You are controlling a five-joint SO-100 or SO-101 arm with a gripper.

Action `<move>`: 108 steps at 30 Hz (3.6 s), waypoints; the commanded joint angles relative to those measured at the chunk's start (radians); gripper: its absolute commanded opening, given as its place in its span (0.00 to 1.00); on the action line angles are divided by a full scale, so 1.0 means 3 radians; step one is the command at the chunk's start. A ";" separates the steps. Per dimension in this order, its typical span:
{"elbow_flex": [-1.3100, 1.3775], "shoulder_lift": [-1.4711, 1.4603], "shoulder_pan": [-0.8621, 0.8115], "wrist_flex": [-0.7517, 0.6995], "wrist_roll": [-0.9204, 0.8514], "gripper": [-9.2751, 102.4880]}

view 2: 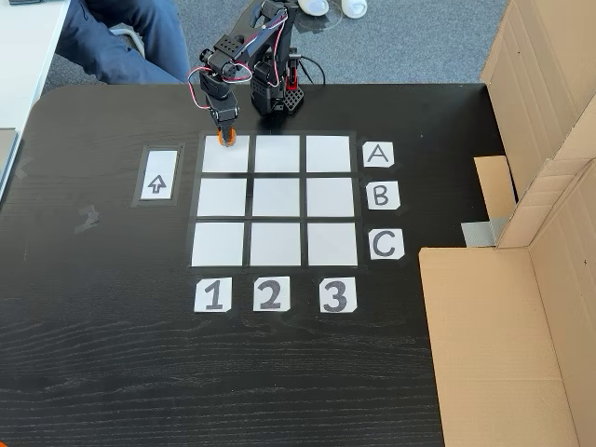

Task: Pick up the round, orange token and place it in the grid on square A1.

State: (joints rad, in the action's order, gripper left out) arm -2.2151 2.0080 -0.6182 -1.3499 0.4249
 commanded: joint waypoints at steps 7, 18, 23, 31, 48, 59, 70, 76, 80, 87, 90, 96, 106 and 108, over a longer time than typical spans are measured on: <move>-0.0143 -0.0164 -0.0291 0.0343 -0.0159 0.08; -0.0169 -0.0373 -0.0470 0.0506 -0.0276 0.08; -0.0174 -0.0409 -0.0440 0.0619 -0.0276 0.08; -0.0189 -0.0516 -0.0322 0.0716 -0.0266 0.08; -0.0271 -0.0537 -0.0015 0.0793 -0.0153 0.10; -0.0261 -0.0542 -0.0046 0.0808 -0.0153 0.16; -0.0266 -0.0588 -0.0087 0.0813 -0.0174 0.24; -0.0215 -0.0598 -0.0133 0.0813 -0.0184 0.39; -0.0199 -0.0598 -0.0174 0.0813 -0.0205 0.42; 0.0046 -0.0527 -0.0286 0.0741 -0.0210 0.46; 0.0261 -0.0435 -0.0373 0.0624 -0.0210 0.46; 0.0966 -0.0123 -0.0619 0.0159 -0.0245 0.46; 0.1646 0.0721 -0.1503 -0.0118 -0.0608 0.44; 0.1590 0.0915 -0.1723 -0.0097 -0.0685 0.43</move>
State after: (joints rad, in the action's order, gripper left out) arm -1.7610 2.2120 -1.0569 -1.3806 0.2424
